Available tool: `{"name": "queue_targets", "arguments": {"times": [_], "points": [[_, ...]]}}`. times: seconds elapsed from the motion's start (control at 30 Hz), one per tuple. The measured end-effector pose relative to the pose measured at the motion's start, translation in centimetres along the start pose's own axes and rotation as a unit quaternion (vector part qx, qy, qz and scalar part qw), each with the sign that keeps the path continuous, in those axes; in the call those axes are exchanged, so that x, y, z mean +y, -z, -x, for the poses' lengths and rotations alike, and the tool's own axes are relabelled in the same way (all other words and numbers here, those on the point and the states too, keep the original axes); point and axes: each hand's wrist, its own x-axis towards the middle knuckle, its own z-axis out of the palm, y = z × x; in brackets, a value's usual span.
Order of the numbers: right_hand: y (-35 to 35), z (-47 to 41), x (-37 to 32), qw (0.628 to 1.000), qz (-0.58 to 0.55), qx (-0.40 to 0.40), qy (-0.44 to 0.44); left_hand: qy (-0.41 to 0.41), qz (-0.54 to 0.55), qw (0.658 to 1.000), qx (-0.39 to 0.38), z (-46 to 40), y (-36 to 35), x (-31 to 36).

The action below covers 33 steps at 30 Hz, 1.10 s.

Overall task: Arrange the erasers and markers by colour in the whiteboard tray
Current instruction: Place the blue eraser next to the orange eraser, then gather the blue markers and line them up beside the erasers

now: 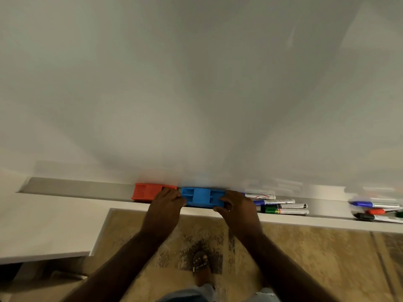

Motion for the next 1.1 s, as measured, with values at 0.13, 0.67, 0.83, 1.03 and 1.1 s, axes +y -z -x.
{"name": "queue_targets", "arguments": {"times": [0.13, 0.67, 0.83, 1.03, 1.1], "points": [[0.0, 0.1, 0.1, 1.0, 0.026, 0.012, 0.007, 0.004, 0.0, 1.0, -0.009, 0.0, -0.5, 0.5], [-0.6, 0.8, 0.7, 1.0, 0.003, 0.019, 0.001, 0.005, -0.016, 1.0, -0.024, -0.3, -1.3, 0.6], [0.8, 1.9, 1.0, 0.999, -0.027, 0.043, -0.003, 0.007, 0.002, 1.0, 0.01, 0.0, -1.2, 0.9], [4.4, 4.9, 2.9, 0.995, 0.002, 0.101, 0.028, 0.022, 0.076, 0.996, 0.044, 0.4, -1.4, 3.8], [6.0, 5.8, 4.1, 0.993, 0.01, 0.114, 0.015, 0.032, 0.136, 0.989, 0.048, 0.2, -1.6, 6.1]]}}
